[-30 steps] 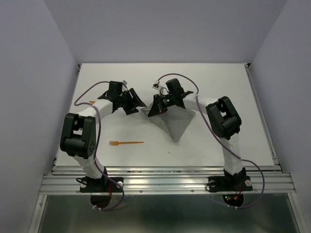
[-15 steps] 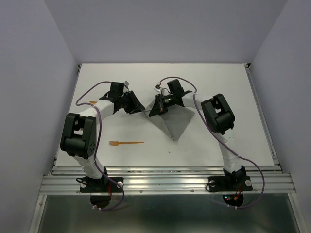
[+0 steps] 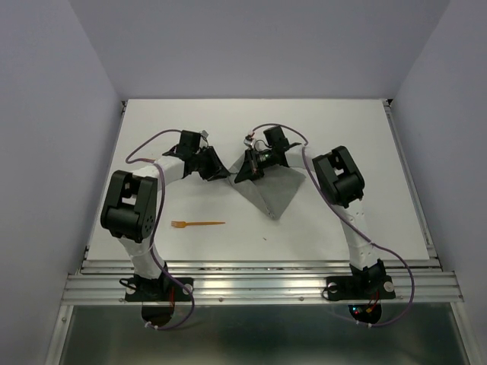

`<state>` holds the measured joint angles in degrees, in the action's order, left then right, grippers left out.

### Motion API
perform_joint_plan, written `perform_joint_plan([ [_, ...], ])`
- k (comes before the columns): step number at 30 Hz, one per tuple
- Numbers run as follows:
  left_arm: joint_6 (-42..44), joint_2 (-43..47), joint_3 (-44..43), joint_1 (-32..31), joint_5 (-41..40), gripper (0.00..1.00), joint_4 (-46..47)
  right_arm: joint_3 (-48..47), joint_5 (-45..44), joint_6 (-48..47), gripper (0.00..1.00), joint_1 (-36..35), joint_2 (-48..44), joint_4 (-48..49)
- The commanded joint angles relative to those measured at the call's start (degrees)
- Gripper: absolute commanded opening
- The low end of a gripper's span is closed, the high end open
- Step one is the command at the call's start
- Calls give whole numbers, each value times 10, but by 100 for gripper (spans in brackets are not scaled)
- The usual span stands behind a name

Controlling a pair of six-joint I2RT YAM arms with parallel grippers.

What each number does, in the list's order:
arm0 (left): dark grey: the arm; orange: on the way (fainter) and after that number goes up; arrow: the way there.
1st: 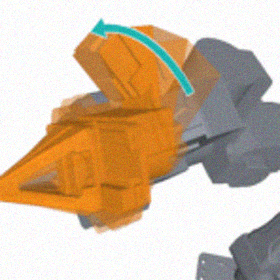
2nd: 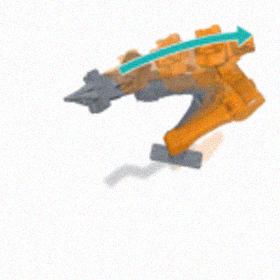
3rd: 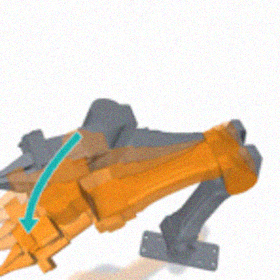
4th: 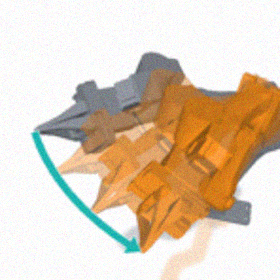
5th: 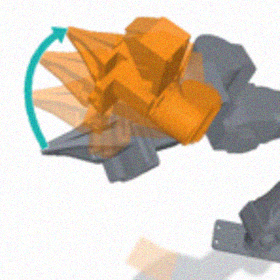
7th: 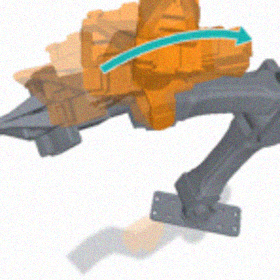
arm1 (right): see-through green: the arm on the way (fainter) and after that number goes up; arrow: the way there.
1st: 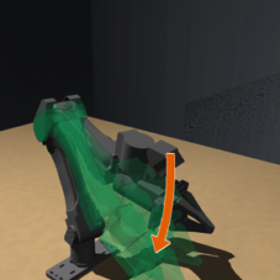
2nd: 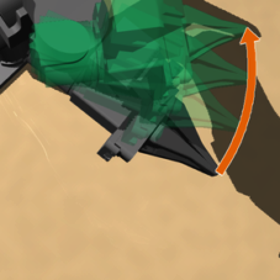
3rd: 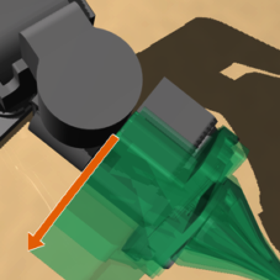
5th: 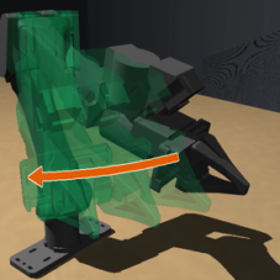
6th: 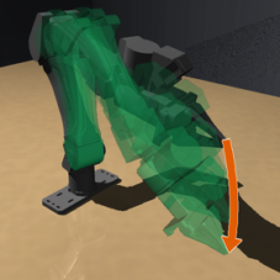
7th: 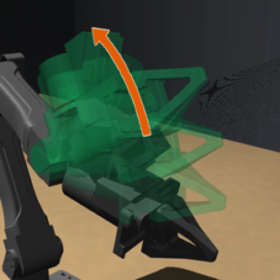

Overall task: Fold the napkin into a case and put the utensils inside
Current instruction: Fold the upper triangle-folded napkin at the center of the board.

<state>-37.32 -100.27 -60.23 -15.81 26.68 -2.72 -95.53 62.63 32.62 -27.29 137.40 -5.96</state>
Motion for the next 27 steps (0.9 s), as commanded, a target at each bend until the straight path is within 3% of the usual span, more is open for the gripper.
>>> perform_joint_plan([
  [1,8,-18,-42,-9,-3,31,11,-26,27,8,1,9,5,9],
  [14,5,-75,-95,-19,-5,29,23,-30,28,10,1,9,9,8],
  [27,-19,-108,-106,-19,3,28,62,-25,8,11,8,9,4,7],
])
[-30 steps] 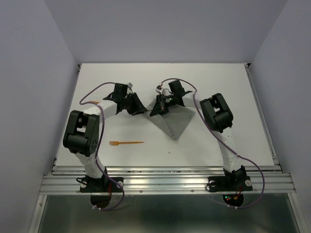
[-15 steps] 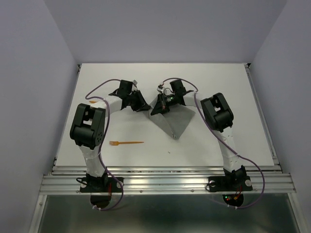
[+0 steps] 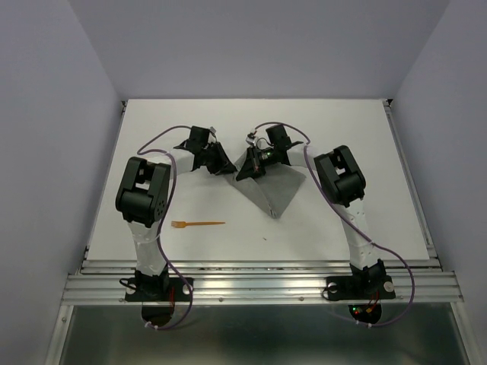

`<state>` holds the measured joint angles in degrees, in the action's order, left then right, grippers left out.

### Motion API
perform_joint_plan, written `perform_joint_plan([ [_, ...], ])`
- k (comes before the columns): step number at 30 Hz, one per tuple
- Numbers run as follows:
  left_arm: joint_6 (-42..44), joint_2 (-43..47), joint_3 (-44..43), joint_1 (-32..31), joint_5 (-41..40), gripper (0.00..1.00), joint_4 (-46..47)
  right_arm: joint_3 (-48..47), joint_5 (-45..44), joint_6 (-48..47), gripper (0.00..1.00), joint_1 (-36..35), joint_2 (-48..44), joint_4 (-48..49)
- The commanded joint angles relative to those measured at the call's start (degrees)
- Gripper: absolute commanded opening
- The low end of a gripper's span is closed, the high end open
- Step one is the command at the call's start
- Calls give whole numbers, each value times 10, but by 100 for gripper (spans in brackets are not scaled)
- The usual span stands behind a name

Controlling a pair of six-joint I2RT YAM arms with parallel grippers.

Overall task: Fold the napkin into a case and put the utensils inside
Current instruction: Fold the upper triangle-folded napkin at the center of the board.

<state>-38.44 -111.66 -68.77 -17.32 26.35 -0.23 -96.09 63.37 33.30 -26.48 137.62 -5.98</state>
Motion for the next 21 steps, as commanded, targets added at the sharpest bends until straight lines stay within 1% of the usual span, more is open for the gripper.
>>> perform_joint_plan([
  [1,-10,0,-24,-3,8,28,38,-18,0,5,10,1,3,6],
  [3,-12,-8,-27,-3,6,28,37,-15,-3,4,21,1,1,7],
  [4,-14,-12,-29,-3,4,28,35,-13,-5,4,25,1,-2,7],
  [6,-16,-26,-35,-3,-10,28,15,-2,-16,2,36,1,-13,7],
  [8,-20,-34,-32,-3,-21,28,3,12,-28,-2,49,1,-28,5],
  [10,-23,-37,-27,-3,-32,28,3,23,-43,-10,64,1,-52,1],
  [13,-23,-39,-20,-3,-34,28,3,37,-69,-32,69,1,-75,-24],
  [15,-23,-43,-18,-3,-38,28,3,46,-90,-47,70,1,-95,-44],
  [21,-23,-45,-14,-3,-41,28,3,106,-124,-75,69,1,-148,-63],
])
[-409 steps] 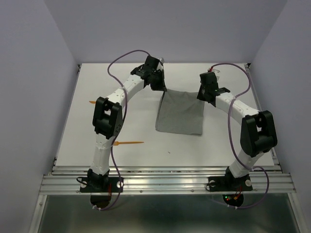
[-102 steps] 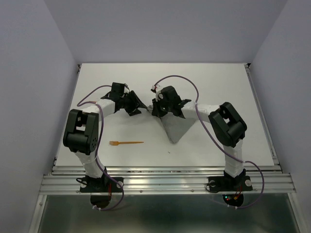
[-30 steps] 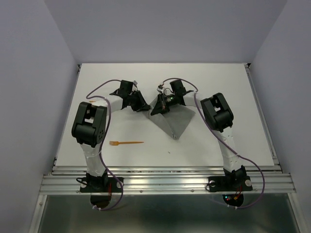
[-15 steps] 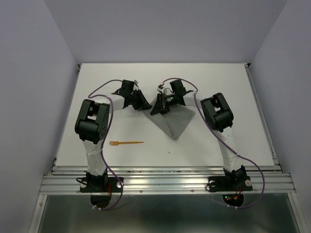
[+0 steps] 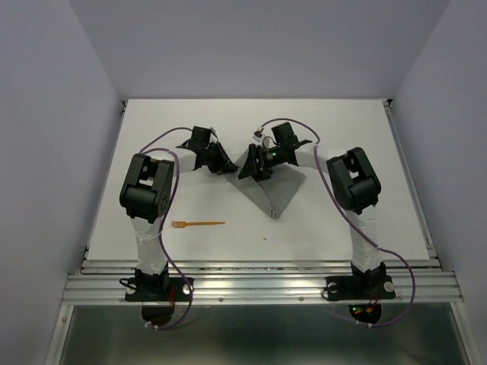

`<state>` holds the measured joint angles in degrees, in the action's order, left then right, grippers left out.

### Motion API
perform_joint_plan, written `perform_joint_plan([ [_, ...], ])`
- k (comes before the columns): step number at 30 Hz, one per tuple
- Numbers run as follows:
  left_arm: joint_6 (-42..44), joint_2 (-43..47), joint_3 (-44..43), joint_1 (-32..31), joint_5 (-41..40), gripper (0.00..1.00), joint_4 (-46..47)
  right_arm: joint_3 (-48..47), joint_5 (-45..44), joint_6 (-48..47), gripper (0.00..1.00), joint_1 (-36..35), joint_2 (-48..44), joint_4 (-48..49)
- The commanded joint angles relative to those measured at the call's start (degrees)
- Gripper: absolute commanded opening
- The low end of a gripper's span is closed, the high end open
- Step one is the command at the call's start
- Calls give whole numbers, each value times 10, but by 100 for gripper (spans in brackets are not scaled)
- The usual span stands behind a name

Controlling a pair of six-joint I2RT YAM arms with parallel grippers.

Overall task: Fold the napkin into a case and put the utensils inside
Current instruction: Fold the upper triangle-folded napkin at the center of the board.

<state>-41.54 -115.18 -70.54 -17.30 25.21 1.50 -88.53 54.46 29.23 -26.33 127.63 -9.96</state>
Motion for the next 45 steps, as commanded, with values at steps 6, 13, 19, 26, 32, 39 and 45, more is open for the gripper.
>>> perform_joint_plan([
  [6,9,-10,7,-1,-29,28,-14,103,-59,-61,66,0,-86,-36],
  [13,8,-8,8,2,-30,28,-14,199,-94,-77,66,0,-162,-35],
  [19,8,-11,2,4,-30,28,-28,284,-134,-79,66,0,-240,-33],
  [26,7,-12,3,4,-29,28,-28,340,-153,-75,59,-14,-280,-19],
  [32,6,-7,3,4,-31,28,-30,340,-185,-69,14,-14,-285,-15],
  [39,4,4,2,6,-32,28,-32,312,-201,-75,1,-14,-288,-29],
  [45,7,14,1,10,-33,28,-35,295,-213,-81,1,-14,-289,-41],
])
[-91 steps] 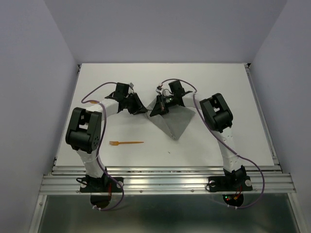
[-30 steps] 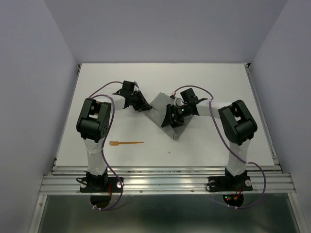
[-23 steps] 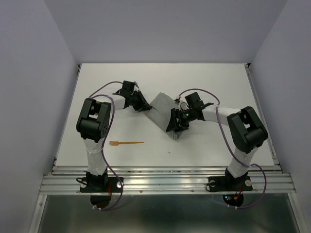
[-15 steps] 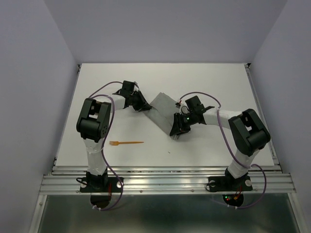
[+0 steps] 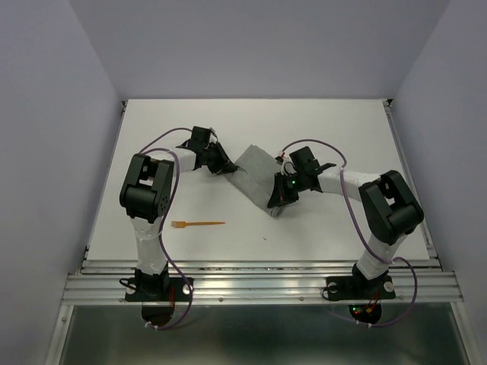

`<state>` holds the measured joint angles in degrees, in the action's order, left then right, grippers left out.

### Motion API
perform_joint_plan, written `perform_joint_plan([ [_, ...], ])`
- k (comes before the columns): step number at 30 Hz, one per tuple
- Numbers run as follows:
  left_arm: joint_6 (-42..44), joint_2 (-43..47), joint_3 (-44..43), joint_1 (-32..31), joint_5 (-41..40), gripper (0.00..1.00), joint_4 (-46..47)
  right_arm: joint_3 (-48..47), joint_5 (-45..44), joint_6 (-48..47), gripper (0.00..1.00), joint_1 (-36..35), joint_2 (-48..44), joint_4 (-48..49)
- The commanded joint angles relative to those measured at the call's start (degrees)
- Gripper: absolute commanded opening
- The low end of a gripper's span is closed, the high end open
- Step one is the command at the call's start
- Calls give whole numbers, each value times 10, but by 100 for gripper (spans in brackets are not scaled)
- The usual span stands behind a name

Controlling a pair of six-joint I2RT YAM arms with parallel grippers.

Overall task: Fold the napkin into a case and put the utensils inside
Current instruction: Fold the upper triangle-folded napkin at the center of the board.

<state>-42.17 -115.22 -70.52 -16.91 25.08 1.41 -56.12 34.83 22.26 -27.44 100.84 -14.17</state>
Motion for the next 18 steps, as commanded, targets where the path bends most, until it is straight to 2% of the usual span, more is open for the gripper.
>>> perform_joint_plan([
  [1,13,16,1,6,-32,28,-34,-32,-20,-13,1,-2,-20,-1],
  [18,16,52,-7,12,-30,28,-39,-85,-27,-77,1,3,1,-88],
])
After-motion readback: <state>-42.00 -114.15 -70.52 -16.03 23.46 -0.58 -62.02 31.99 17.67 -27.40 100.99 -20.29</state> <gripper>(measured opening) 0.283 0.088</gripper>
